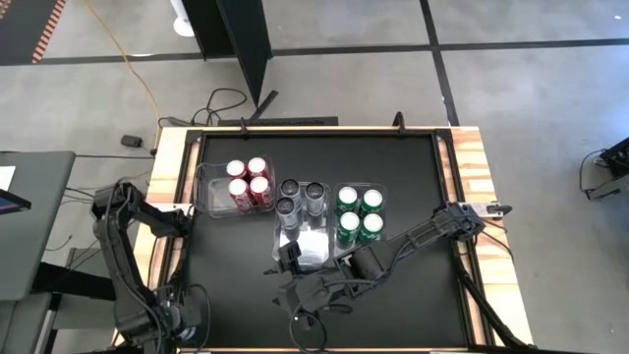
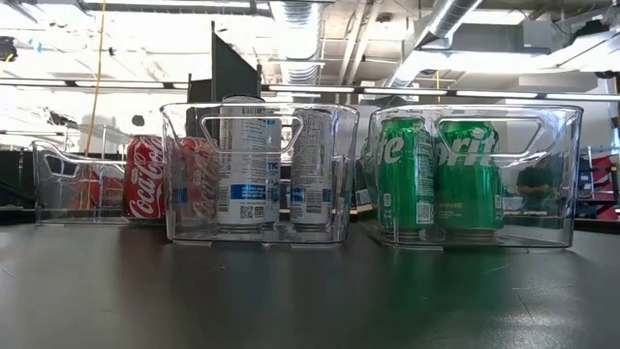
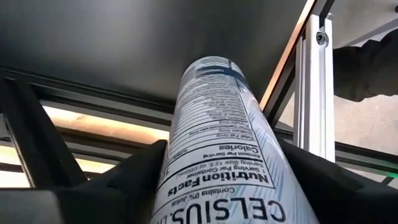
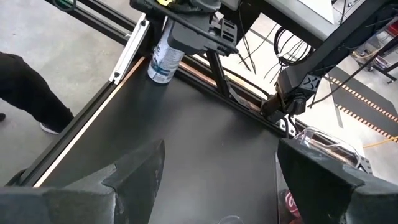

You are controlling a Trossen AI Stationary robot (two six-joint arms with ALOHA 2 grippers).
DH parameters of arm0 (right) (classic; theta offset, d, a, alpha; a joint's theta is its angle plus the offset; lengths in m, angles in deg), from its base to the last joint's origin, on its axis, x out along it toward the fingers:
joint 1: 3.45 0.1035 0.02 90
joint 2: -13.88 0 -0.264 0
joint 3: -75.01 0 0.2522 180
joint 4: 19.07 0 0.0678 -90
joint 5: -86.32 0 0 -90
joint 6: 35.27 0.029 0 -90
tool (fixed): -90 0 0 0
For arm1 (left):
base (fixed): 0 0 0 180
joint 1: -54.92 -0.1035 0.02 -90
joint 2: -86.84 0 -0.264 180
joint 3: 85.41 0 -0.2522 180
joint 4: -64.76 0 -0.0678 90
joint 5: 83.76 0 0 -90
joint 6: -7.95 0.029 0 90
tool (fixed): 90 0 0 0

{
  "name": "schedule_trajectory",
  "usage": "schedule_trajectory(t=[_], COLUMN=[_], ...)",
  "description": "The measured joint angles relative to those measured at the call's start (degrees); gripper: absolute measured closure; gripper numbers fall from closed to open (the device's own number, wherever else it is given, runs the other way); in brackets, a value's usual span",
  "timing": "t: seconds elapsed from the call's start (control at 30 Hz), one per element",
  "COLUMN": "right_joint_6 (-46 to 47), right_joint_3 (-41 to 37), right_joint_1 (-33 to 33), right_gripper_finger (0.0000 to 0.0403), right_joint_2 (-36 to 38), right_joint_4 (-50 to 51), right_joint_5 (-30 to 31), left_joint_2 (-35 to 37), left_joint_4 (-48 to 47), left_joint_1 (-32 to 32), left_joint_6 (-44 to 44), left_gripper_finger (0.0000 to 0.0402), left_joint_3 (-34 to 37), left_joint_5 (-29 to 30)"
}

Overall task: Sort soda cans
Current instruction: Put the white and blue soda can into the center transparent bin

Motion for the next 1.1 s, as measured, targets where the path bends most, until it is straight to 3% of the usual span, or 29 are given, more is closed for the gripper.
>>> schedule_trajectory(t=[0.1,0.47,0.93,1.1], right_joint_6=[0.13,-0.29,-2.12,-2.10], right_joint_3=[0.00,0.00,0.00,0.00], right_joint_1=[-0.01,0.03,1.27,2.79], right_gripper_finger=[0.0074,0.0074,0.0074,0.0074], right_joint_2=[0.00,0.00,0.42,2.60], right_joint_4=[0.02,0.13,1.43,3.65], right_joint_5=[0.02,0.06,2.14,5.08], left_joint_2=[0.17,0.44,1.14,1.18], left_joint_4=[0.96,0.79,-14.48,-22.17], left_joint_1=[0.00,-0.33,-5.93,-10.30], left_joint_6=[0.33,0.74,8.27,14.76], left_gripper_finger=[0.0159,0.0159,0.0159,0.0159], left_joint_3=[0.57,0.46,-8.85,-14.99], left_joint_5=[-0.16,-0.22,-0.32,3.94])
